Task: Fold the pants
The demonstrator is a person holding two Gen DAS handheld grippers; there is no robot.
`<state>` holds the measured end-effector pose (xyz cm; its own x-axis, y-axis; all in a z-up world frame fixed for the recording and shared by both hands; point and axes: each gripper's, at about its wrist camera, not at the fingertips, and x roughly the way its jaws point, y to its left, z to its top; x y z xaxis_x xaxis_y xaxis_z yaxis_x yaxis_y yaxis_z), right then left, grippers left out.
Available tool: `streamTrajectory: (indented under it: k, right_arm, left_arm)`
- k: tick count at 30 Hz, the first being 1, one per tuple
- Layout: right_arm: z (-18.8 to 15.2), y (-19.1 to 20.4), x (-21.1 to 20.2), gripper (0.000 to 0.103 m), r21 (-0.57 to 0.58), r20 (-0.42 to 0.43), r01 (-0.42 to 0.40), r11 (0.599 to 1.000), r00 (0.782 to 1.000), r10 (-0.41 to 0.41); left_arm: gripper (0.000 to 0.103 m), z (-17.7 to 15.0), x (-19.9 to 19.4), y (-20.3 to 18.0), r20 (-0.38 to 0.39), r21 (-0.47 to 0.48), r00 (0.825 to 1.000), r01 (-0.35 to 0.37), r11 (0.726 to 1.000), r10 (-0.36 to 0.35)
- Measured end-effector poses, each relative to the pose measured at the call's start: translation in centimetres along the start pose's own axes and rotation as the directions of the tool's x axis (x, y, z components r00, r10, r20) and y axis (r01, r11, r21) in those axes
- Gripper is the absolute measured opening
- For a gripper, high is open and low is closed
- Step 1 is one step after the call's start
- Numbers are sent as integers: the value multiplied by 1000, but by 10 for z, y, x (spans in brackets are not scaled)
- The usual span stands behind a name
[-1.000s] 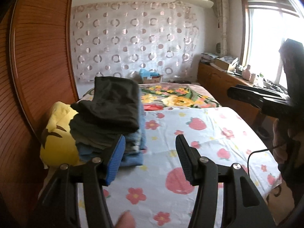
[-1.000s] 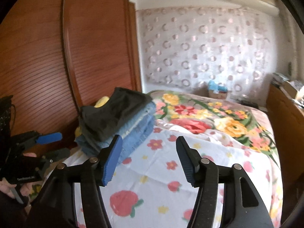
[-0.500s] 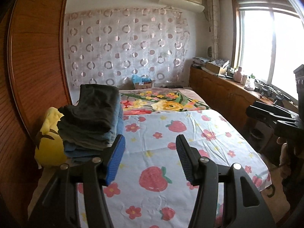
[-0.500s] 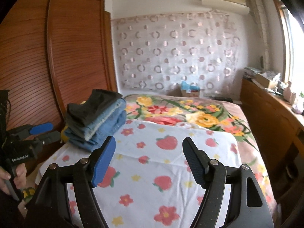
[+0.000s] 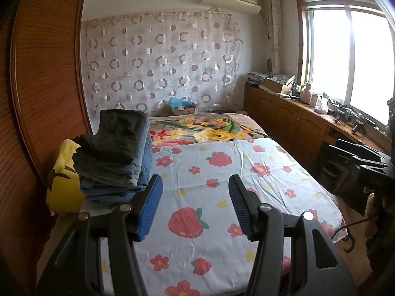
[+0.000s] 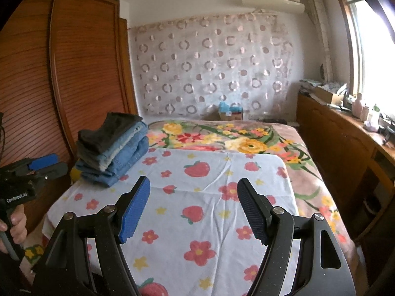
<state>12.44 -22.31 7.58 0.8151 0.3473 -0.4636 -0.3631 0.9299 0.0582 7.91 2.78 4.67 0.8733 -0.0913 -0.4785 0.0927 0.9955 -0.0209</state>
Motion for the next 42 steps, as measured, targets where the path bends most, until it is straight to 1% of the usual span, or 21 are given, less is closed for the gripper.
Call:
streamTrajectory:
  k: [5, 13, 42]
  right_arm:
    - [3, 2, -15, 75, 2, 29, 28, 1000, 999, -28]
    - [8, 7, -30, 75, 8, 58, 39, 999, 998, -39]
    - [5, 8, -30, 75, 7, 59, 40, 999, 997, -40]
  left_arm:
    - [55, 4, -12, -2, 18, 1, 1000, -22, 1000, 22]
    - [55, 10, -29, -2, 49, -11, 998, -27, 1000, 27]
    - [55, 12, -32, -1, 51, -15, 998, -28, 1000, 28]
